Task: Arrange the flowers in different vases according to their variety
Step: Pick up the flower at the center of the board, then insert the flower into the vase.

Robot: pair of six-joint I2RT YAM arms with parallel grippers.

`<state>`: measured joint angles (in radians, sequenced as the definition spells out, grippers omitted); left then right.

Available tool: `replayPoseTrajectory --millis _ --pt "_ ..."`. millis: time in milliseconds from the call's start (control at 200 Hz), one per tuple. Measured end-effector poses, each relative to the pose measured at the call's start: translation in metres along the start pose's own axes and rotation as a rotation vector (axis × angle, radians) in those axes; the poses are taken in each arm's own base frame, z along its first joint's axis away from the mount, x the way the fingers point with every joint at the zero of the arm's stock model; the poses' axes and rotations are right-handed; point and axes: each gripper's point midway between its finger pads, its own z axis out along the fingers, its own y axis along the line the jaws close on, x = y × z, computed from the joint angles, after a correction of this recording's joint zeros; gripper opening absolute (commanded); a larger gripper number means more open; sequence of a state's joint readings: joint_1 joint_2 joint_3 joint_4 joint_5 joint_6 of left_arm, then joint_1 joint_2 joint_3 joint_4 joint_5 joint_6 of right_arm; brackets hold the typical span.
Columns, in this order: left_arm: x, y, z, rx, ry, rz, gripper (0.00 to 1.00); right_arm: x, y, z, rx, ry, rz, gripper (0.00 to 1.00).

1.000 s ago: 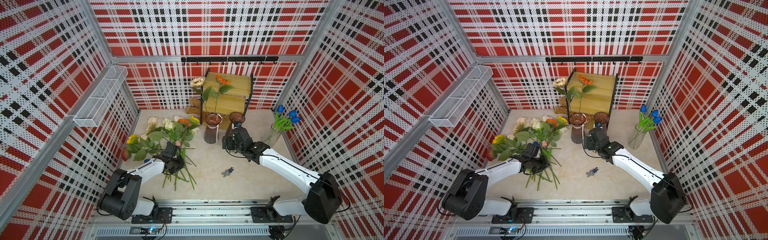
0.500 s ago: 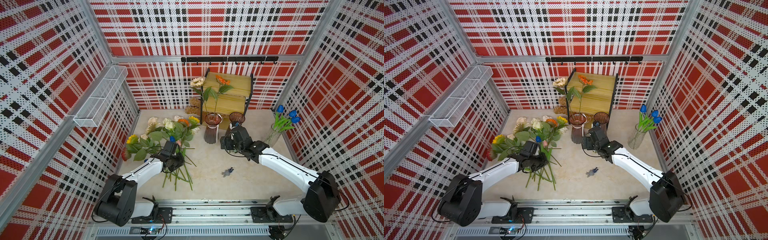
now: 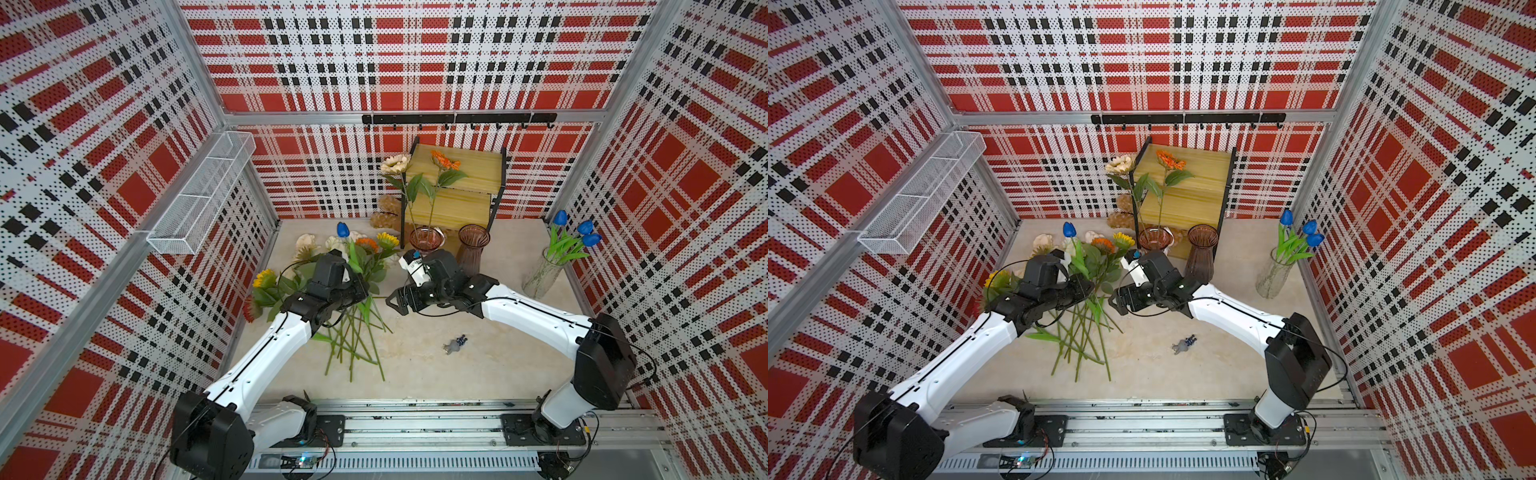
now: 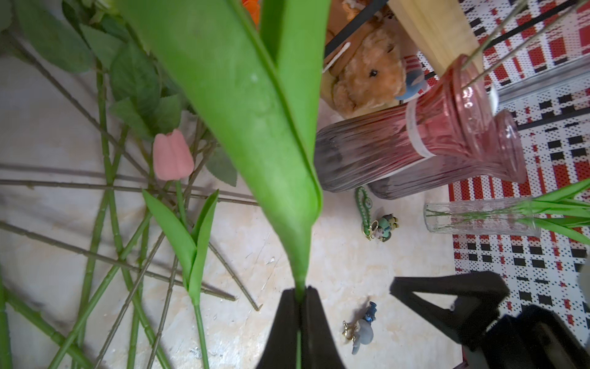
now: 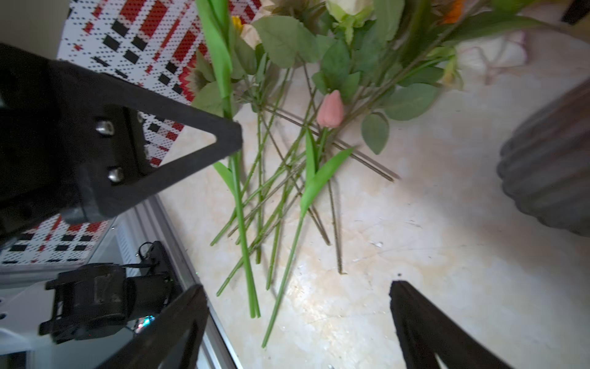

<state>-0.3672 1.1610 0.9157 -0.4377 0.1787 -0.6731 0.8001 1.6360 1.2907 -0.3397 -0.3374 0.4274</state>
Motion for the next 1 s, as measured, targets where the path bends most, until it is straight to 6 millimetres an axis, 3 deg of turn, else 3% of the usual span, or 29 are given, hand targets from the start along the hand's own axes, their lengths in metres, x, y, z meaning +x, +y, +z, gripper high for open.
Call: replayPoseTrajectory --millis 115,406,541,772,842,892,962,1002 --pt "0.002 -0.009 -0.004 0.034 0.002 0.036 0.0 -0.003 0.016 0.008 -0.058 0.015 -0.02 0.89" --pt "0.009 -0.031 -0.017 0.144 -0.008 0.082 0.0 -0.01 0.024 0.018 -0.101 0.025 -0.041 0.78" --pt "0.012 -0.034 -0.02 0.169 -0.011 0.089 0.0 -0.017 0.027 0.022 -0.114 0.019 -0.052 0.64" --pt "0.012 -0.036 -0.021 0.182 -0.018 0.085 0.0 -0.016 0.029 0.028 -0.136 0.039 -0.047 0.51" --pt "0.012 -0.036 -0.021 0.187 -0.017 0.084 0.0 -0.015 0.031 0.028 -0.144 0.042 -0.046 0.42" --pt "0.013 -0.037 -0.02 0.19 -0.017 0.084 0.0 -0.015 0.032 0.028 -0.15 0.044 -0.039 0.3" --pt "0.014 -0.037 -0.019 0.194 -0.018 0.084 0.29 -0.015 0.034 0.027 -0.162 0.045 -0.035 0.08" --pt "0.014 -0.037 -0.019 0.195 -0.018 0.084 0.41 -0.016 0.035 0.027 -0.167 0.043 -0.043 0.0"
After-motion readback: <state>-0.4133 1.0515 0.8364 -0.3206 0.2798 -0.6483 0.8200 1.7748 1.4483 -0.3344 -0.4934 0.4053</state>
